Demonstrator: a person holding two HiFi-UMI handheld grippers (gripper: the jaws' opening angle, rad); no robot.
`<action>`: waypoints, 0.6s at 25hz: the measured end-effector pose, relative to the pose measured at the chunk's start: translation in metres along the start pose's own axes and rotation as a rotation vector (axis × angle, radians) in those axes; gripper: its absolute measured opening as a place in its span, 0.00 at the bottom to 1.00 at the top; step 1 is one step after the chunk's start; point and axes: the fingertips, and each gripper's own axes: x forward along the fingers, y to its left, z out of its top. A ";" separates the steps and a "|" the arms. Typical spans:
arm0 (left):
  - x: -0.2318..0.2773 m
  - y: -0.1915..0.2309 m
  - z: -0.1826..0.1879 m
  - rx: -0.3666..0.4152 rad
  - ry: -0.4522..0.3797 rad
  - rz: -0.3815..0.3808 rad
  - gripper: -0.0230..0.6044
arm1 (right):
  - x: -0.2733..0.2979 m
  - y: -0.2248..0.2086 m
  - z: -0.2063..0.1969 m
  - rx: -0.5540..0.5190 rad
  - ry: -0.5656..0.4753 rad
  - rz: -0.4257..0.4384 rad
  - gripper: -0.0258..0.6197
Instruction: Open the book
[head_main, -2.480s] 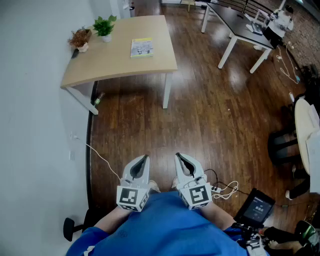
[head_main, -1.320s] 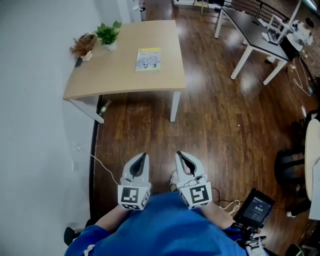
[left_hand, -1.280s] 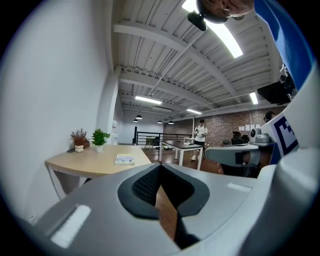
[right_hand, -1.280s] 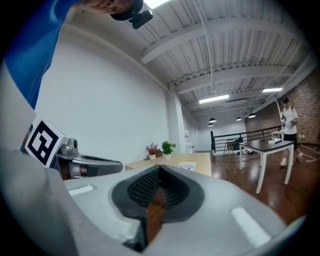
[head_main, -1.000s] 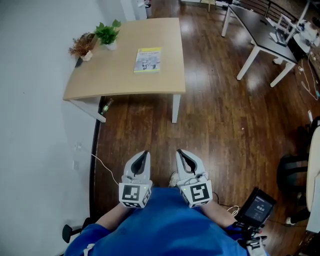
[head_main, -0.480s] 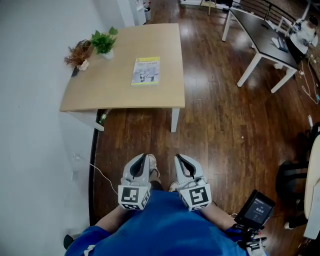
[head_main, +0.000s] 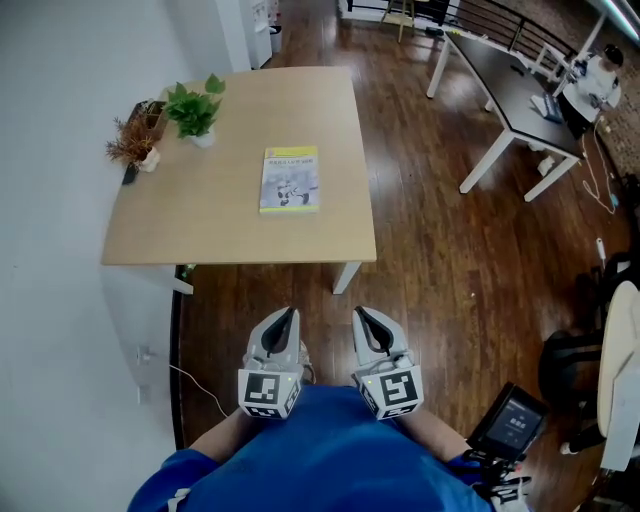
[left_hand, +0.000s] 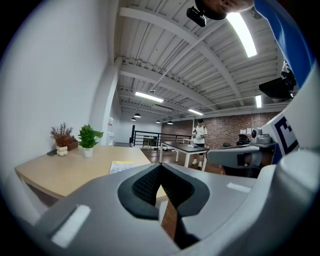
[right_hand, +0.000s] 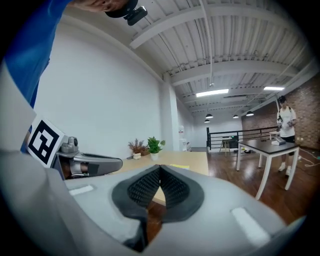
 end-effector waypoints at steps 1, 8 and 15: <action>0.007 0.010 0.002 -0.003 0.001 -0.008 0.05 | 0.012 0.001 0.003 -0.002 0.004 -0.009 0.04; 0.040 0.077 0.002 -0.006 0.016 -0.032 0.05 | 0.077 0.011 0.004 0.008 0.035 -0.055 0.04; 0.068 0.108 0.001 -0.026 0.048 -0.012 0.05 | 0.114 -0.003 0.008 0.017 0.062 -0.083 0.04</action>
